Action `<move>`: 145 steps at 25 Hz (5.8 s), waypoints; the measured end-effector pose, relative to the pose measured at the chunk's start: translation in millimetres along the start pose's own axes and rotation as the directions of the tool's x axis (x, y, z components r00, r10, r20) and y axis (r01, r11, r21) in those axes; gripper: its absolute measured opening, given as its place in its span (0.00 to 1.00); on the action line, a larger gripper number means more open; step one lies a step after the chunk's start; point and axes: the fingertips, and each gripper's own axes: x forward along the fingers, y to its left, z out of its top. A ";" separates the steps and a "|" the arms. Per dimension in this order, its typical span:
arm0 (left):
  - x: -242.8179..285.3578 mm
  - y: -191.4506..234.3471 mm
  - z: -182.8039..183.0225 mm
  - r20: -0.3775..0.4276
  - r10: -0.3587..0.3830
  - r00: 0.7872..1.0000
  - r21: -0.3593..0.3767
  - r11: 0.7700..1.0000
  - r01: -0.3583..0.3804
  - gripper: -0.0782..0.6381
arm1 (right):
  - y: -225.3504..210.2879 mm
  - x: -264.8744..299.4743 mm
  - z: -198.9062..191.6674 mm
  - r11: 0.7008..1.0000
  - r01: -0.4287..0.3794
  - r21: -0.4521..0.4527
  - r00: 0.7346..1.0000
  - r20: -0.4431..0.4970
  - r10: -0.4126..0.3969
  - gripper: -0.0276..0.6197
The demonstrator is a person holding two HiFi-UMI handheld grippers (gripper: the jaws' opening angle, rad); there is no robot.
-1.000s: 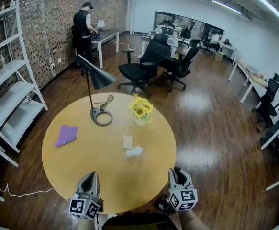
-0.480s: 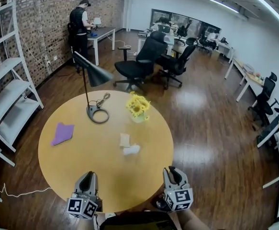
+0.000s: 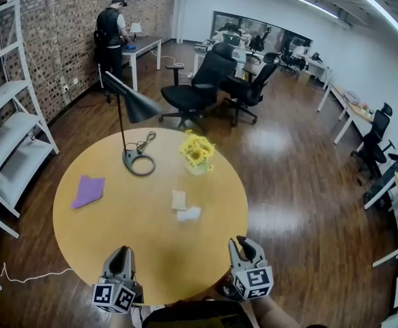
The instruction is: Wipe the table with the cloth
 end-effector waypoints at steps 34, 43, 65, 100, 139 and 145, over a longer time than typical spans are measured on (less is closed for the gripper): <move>46.6 14.9 -46.8 -0.234 0.101 0.967 0.045 0.995 -0.093 0.27 | 48.1 221.2 -117.2 0.749 -0.639 -0.177 0.706 -0.520 0.480 0.63; 54.5 -0.5 -76.6 -0.273 0.134 0.953 -0.026 0.989 -0.147 0.27 | 63.3 237.0 -164.1 0.650 -0.742 -0.165 0.567 -0.672 0.477 0.63; 25.4 0.3 -57.9 -0.243 -0.041 0.969 -0.050 0.998 0.030 0.27 | 90.3 138.6 -128.2 0.898 -0.438 0.042 0.787 -0.466 0.405 0.39; 41.1 -338.6 -149.4 -0.342 -0.640 0.688 -0.089 0.751 0.654 0.27 | -166.2 -208.2 -127.0 0.879 0.369 0.303 0.929 -0.127 -0.347 0.39; -7.4 -334.8 -391.7 -0.772 -0.451 0.447 -0.216 0.848 0.484 0.25 | -94.7 -195.5 -447.9 0.590 0.552 0.589 0.703 -0.709 0.049 0.39; 1.6 -330.7 -397.2 -0.774 -0.449 0.446 -0.220 0.851 0.476 0.25 | -105.4 -175.9 -458.3 0.596 0.554 0.582 0.692 -0.719 0.059 0.39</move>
